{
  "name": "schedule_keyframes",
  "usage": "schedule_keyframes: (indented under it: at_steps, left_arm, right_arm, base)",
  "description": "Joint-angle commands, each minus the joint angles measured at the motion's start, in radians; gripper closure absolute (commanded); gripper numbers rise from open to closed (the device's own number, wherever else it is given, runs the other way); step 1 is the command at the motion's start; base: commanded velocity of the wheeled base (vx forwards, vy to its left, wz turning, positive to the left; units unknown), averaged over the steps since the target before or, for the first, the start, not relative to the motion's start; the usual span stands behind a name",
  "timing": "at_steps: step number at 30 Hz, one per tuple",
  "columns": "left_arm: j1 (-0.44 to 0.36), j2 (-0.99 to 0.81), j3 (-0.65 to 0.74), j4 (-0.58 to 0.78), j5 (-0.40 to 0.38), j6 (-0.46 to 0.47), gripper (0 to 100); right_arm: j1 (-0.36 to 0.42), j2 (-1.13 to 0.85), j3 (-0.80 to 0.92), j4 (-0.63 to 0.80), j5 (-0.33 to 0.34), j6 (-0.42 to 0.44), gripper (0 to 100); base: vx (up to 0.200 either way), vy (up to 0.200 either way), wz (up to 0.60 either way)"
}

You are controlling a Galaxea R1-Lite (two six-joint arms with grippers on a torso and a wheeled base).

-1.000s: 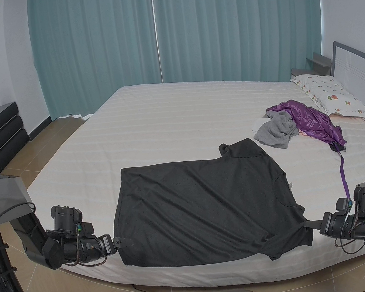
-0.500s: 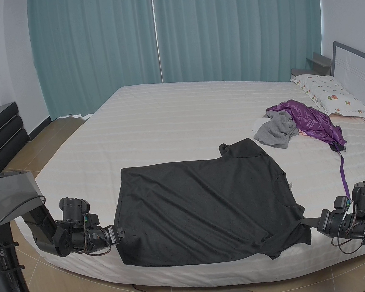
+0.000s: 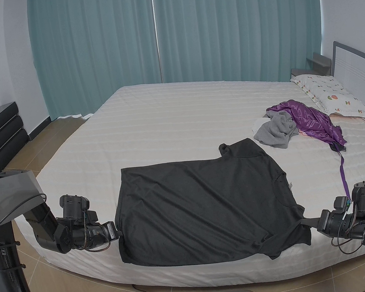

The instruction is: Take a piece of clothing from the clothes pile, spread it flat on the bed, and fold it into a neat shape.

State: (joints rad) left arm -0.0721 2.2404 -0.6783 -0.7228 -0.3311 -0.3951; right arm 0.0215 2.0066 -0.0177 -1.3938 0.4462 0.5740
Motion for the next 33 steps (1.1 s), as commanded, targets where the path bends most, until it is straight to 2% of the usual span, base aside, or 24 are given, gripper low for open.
schedule_keyframes:
  at_steps: [1, 7, 9, 11, 24, 31, 32, 33]
  left_arm:
    - [0.009, -0.019, -0.006, -0.001, 0.01, -0.001, 100]
    - [0.023, -0.038, -0.053, -0.001, 0.03, -0.031, 100]
    - [0.023, -0.05, -0.099, -0.001, 0.033, -0.091, 100]
    - [0.028, -0.055, -0.127, -0.001, 0.033, -0.111, 100]
    - [0.035, 0.007, -0.271, 0.071, 0.033, -0.13, 100]
    - [0.035, 0.097, -0.297, 0.072, 0.032, -0.133, 100]
    - [0.035, 0.1, -0.297, 0.072, 0.032, -0.133, 0]
    - [0.037, 0.103, -0.297, 0.072, 0.03, -0.134, 0]
  right_arm:
    - [0.0, 0.0, 0.015, -0.001, 0.0, 0.0, 100]
    - [0.0, -0.002, 0.013, -0.024, 0.0, 0.003, 100]
    - [-0.002, 0.001, 0.015, -0.067, -0.001, 0.004, 100]
    - [0.0, 0.003, 0.015, -0.086, -0.001, 0.004, 100]
    - [0.0, 0.05, -0.002, -0.097, -0.001, 0.006, 100]
    - [0.0, 0.121, 0.015, -0.172, -0.011, 0.006, 100]
    - [0.0, 0.123, 0.015, -0.172, -0.012, 0.006, 100]
    - [0.0, 0.124, 0.015, -0.172, -0.012, 0.006, 100]
  base:
    - [0.0, 0.0, 0.0]
    - [0.0, 0.0, 0.0]
    - [0.0, 0.0, 0.0]
    - [0.0, 0.0, 0.0]
    - [0.0, 0.0, 0.0]
    - [0.0, 0.0, 0.0]
    - [0.0, 0.0, 0.0]
    - [0.0, 0.0, 0.0]
